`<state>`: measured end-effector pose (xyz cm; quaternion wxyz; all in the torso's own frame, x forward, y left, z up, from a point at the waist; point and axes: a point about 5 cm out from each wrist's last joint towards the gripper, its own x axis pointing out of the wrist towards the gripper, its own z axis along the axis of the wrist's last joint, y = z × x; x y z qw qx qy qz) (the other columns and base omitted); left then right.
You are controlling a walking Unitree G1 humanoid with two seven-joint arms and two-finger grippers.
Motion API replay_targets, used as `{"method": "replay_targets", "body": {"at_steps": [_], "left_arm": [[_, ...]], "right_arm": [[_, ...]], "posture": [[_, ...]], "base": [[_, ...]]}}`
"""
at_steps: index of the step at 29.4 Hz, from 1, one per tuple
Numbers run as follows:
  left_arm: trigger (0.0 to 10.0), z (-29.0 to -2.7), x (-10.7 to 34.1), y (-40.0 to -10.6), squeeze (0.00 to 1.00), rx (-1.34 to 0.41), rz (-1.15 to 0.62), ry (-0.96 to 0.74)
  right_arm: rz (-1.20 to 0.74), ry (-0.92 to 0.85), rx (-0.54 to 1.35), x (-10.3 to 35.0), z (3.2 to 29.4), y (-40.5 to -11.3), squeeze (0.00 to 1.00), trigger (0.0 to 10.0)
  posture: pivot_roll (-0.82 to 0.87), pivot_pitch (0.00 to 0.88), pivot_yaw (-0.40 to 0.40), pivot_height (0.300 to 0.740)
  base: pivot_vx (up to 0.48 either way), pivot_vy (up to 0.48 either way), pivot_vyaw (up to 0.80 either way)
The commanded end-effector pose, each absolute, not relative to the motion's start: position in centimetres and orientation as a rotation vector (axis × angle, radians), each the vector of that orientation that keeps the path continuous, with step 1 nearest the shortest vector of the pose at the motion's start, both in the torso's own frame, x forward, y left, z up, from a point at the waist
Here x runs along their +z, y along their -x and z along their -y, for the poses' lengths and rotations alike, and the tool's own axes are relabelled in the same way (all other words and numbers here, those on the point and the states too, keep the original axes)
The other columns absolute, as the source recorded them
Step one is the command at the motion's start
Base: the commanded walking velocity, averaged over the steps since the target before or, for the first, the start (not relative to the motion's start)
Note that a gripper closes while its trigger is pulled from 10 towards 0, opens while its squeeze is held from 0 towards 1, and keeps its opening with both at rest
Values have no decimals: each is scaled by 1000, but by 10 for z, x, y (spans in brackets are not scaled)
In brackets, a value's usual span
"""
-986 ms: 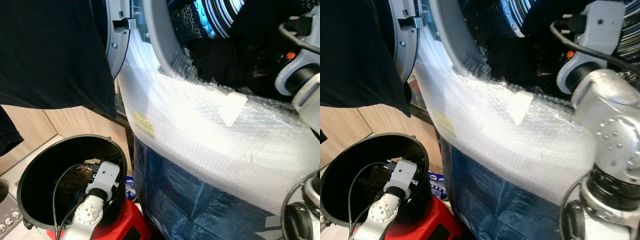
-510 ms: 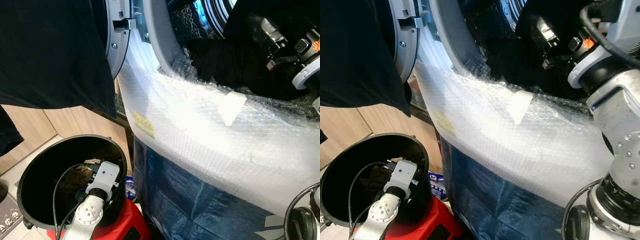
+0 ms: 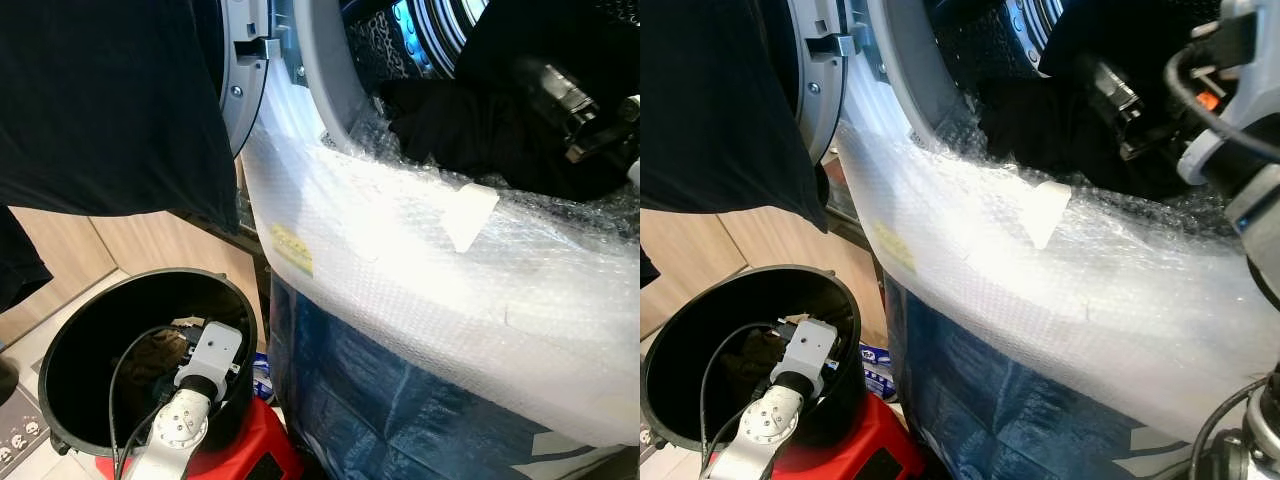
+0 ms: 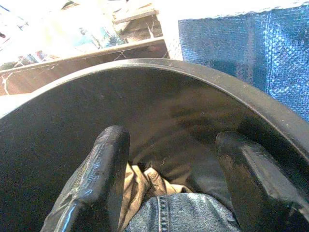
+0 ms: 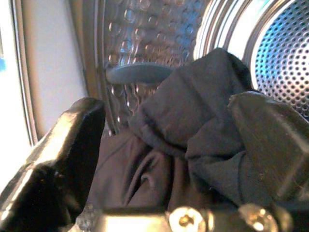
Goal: Clothes washing
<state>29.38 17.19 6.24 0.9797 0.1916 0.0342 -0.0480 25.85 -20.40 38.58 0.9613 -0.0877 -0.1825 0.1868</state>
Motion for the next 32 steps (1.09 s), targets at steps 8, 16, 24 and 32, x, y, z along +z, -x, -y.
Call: {"method": "replay_targets", "body": {"at_steps": [8,16,24,32], "left_arm": [[10000,-170,57,-294,0,-132,-95,-407],[10000,-170,57,-294,0,-131,-94,-406],[10000,-166,58,-295,0,-134,-91,-400],[10000,-168,58,-294,0,-120,-86,-397]], "right_arm": [[398,54,642,395,174,-260,0,10000],[256,-80,807,373,120,-266,0,10000],[135,-172,715,353,88,-286,0,10000],[44,-154,592,351,83,-297,0,10000]], "posture": [[-14,99,-21,740],[-16,100,-23,740],[-6,99,-30,740],[-5,103,-43,740]], "base": [[0,0,0],[0,0,0],[0,0,0],[0,0,0]]}}
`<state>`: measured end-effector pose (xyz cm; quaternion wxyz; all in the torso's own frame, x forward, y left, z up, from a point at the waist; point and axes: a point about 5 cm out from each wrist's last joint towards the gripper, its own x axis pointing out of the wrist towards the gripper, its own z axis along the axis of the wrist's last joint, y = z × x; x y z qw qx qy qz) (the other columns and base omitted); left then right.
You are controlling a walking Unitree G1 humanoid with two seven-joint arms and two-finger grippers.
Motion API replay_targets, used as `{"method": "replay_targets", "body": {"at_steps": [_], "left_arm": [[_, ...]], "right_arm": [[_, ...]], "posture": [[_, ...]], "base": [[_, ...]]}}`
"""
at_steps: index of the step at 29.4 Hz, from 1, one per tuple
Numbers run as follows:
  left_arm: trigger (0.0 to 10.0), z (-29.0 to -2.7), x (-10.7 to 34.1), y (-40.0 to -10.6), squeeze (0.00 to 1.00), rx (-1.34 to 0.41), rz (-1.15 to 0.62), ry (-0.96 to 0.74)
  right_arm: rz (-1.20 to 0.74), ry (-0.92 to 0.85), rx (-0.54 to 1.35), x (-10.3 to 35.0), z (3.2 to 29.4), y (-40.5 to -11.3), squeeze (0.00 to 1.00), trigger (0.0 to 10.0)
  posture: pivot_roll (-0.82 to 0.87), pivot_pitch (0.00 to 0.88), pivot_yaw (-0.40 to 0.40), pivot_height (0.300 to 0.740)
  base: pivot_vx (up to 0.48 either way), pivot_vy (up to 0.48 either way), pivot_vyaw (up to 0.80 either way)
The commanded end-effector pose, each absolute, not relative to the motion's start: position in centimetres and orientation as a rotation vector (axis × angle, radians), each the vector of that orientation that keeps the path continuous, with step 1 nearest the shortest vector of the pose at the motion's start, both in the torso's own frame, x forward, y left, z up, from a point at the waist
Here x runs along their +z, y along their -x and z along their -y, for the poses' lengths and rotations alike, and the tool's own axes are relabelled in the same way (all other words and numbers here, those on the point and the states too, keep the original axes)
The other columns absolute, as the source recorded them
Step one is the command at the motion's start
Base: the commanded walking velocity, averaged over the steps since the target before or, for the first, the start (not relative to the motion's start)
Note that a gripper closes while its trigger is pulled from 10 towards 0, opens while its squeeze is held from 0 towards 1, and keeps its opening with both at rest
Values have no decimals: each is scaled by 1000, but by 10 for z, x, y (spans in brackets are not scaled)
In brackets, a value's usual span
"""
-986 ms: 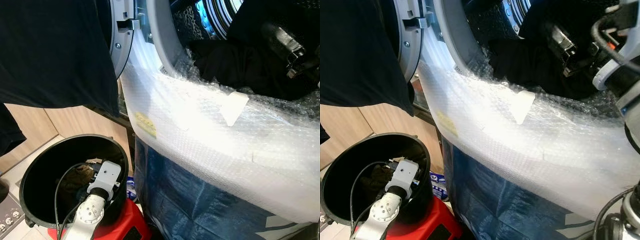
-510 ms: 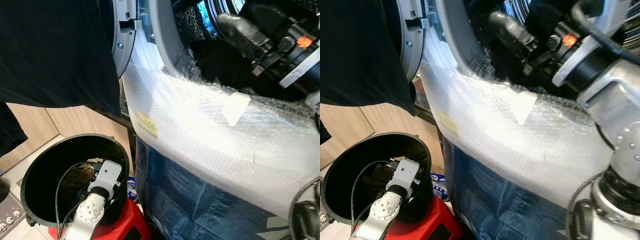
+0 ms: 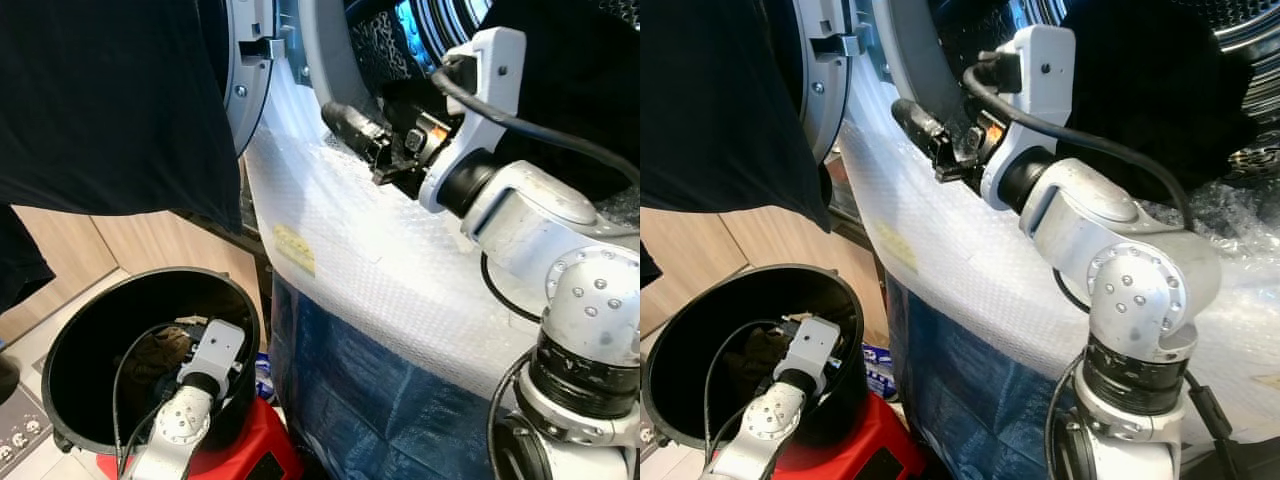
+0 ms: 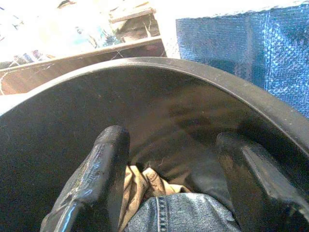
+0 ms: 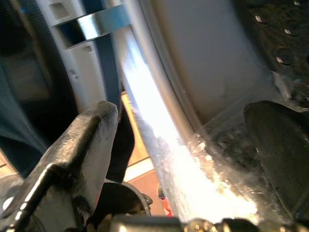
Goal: Clothes washing
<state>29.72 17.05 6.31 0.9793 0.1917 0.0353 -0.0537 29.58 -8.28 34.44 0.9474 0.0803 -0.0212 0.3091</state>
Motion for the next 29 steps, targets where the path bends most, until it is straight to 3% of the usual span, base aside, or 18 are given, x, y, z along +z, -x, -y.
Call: {"method": "replay_targets", "body": {"at_steps": [1,12,17,29], "left_arm": [[10000,-168,58,-294,0,-120,-86,-397],[10000,-165,56,-293,0,-120,-90,-385],[10000,-165,58,-295,0,-116,-83,-382],[10000,-164,58,-295,0,-125,-86,-378]], "right_arm": [[44,-154,592,351,83,-297,0,10000],[83,-93,406,367,114,-307,0,10000],[51,-44,301,365,143,-309,0,10000],[12,-87,414,373,149,-294,0,10000]], "posture": [[-5,103,-43,740],[-12,104,-43,740],[-16,114,-43,740],[-38,113,-40,740]], "base": [[0,0,0],[0,0,0],[0,0,0],[0,0,0]]}}
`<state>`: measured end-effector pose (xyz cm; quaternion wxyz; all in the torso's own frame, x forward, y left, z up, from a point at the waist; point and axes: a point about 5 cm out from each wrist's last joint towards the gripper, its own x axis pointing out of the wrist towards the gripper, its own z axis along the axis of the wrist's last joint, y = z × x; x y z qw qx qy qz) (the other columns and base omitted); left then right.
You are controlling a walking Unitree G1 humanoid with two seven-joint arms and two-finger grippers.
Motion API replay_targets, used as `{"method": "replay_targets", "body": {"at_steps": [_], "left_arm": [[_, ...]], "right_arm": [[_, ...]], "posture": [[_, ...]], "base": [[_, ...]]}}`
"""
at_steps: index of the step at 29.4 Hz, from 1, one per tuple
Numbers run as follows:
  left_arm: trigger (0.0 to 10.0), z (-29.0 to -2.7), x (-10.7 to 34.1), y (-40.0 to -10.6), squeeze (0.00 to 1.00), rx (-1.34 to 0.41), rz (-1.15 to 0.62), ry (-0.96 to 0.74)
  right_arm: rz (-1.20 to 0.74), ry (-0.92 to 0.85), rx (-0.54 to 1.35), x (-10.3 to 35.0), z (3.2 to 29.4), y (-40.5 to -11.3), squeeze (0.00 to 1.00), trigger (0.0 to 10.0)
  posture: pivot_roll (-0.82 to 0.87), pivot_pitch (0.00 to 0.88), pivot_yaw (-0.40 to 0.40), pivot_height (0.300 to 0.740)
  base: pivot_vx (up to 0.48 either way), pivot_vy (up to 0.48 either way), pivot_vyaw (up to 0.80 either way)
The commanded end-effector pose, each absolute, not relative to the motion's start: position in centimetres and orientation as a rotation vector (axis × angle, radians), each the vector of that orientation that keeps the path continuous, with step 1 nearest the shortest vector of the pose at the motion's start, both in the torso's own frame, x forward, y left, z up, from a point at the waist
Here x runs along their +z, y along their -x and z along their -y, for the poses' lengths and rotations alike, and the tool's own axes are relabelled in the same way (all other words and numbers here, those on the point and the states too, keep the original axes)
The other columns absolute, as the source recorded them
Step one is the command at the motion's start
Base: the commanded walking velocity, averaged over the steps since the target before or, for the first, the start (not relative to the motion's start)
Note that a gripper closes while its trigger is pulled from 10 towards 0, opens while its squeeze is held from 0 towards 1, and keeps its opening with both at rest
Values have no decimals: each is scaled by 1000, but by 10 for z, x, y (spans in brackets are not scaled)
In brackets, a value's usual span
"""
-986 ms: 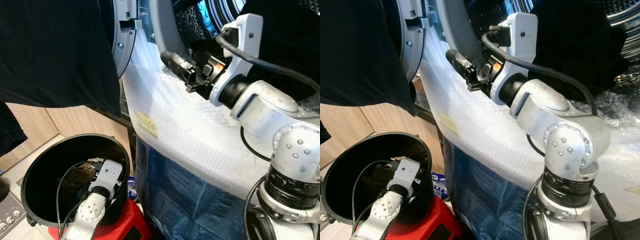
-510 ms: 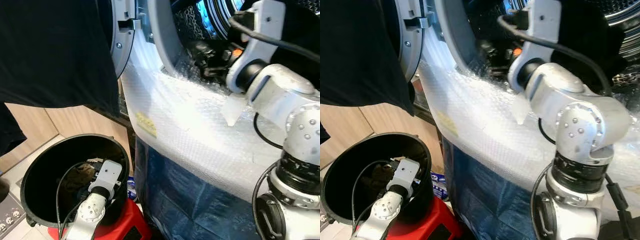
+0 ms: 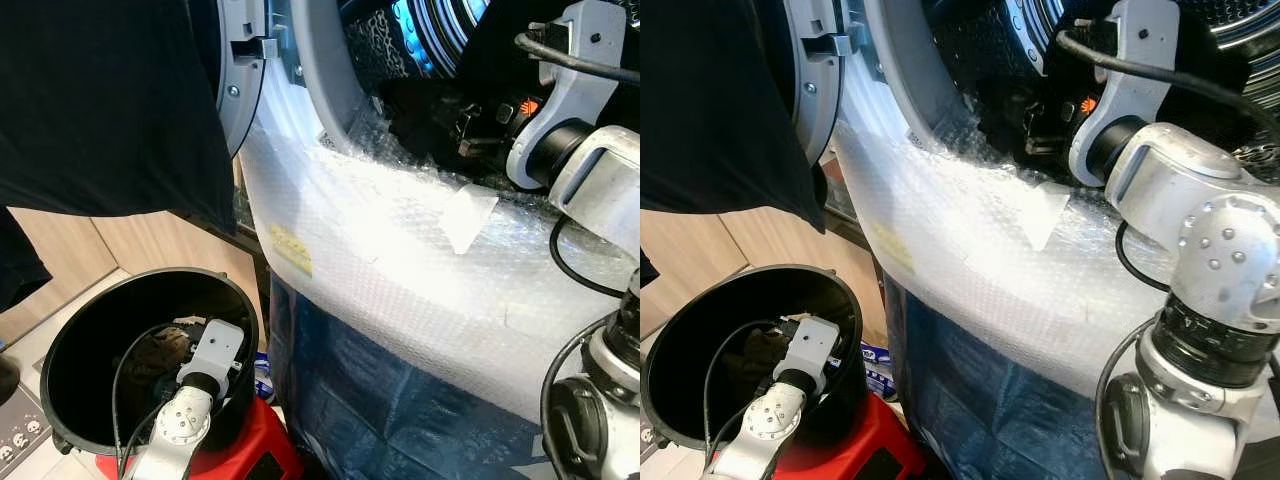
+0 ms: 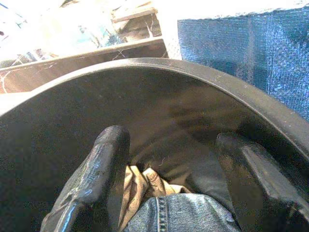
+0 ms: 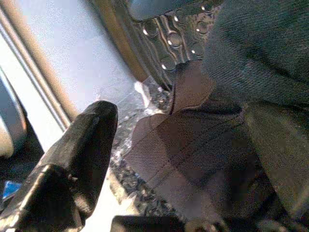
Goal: Clothes washing
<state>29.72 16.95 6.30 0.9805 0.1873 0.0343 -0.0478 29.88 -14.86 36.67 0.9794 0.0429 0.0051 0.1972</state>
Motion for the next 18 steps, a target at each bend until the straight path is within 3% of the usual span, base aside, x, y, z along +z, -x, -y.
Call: {"method": "replay_targets", "body": {"at_steps": [1,18], "left_arm": [[10000,-163,58,-295,0,-126,-86,-378],[10000,-163,57,-296,0,-127,-86,-371]], "right_arm": [[11,-92,420,374,149,-293,0,10000],[-58,-136,520,377,150,-288,0,10000]], "posture": [[-38,113,-40,740],[-40,123,-47,740]], "base": [[0,0,0],[0,0,0]]}}
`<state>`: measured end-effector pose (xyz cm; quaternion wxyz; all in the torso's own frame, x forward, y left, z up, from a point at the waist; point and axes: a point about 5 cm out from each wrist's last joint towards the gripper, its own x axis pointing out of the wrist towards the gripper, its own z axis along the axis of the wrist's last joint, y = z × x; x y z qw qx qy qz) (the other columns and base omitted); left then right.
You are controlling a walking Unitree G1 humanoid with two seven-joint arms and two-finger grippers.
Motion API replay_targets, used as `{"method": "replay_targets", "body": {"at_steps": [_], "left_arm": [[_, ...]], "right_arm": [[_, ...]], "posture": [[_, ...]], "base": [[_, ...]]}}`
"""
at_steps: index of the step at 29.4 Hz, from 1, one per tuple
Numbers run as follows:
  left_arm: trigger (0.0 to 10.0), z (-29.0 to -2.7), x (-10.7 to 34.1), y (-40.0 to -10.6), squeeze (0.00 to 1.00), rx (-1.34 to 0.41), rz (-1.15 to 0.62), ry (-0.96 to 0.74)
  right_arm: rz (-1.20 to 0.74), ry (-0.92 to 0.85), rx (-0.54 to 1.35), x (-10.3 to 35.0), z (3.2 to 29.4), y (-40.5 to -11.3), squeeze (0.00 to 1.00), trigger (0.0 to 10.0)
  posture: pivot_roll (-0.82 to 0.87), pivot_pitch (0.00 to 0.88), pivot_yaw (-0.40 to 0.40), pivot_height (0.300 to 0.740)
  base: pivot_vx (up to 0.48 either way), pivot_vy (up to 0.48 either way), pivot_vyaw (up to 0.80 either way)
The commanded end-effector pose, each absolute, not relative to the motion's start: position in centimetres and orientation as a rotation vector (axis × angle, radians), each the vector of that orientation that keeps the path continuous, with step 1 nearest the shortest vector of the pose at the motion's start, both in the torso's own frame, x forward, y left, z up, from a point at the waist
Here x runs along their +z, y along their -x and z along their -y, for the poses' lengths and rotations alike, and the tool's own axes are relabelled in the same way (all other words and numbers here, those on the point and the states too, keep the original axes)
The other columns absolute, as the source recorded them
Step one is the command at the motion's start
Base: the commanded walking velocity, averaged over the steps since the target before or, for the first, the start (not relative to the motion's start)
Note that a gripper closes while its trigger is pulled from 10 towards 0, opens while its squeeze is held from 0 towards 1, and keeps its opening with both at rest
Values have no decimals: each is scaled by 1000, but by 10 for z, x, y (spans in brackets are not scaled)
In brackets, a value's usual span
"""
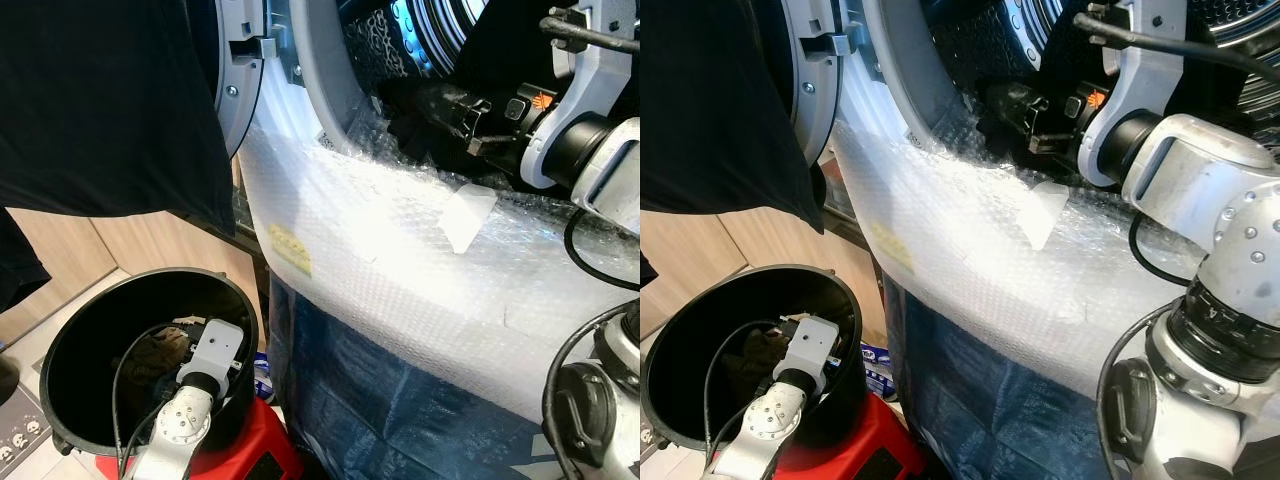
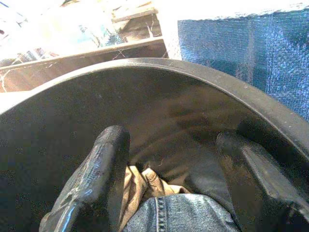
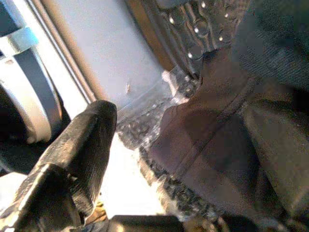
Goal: Clothes washing
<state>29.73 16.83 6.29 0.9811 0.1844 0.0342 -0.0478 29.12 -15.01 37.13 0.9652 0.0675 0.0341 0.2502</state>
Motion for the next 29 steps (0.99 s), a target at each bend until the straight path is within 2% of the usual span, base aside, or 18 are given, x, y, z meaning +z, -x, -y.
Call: {"method": "replay_targets", "body": {"at_steps": [1,6,8,15,29], "left_arm": [[10000,-163,57,-296,0,-126,-86,-370],[10000,-164,57,-296,0,-123,-92,-365],[10000,-163,57,-295,0,-125,-93,-366],[10000,-163,56,-295,0,-131,-95,-366],[10000,-163,58,-296,0,-126,-97,-374]], "right_arm": [[-53,-181,573,380,149,-288,0,10000],[-4,-190,779,384,139,-275,0,10000],[-19,-165,779,378,136,-274,0,10000],[-145,-89,696,353,138,-281,0,10000],[-199,-37,563,352,132,-296,0,10000]], "posture": [[-40,120,-47,740],[-40,121,-51,740],[-40,121,-51,740],[-39,121,-52,740],[-33,126,-55,740]], "base": [[0,0,0],[0,0,0],[0,0,0],[0,0,0],[0,0,0]]}}
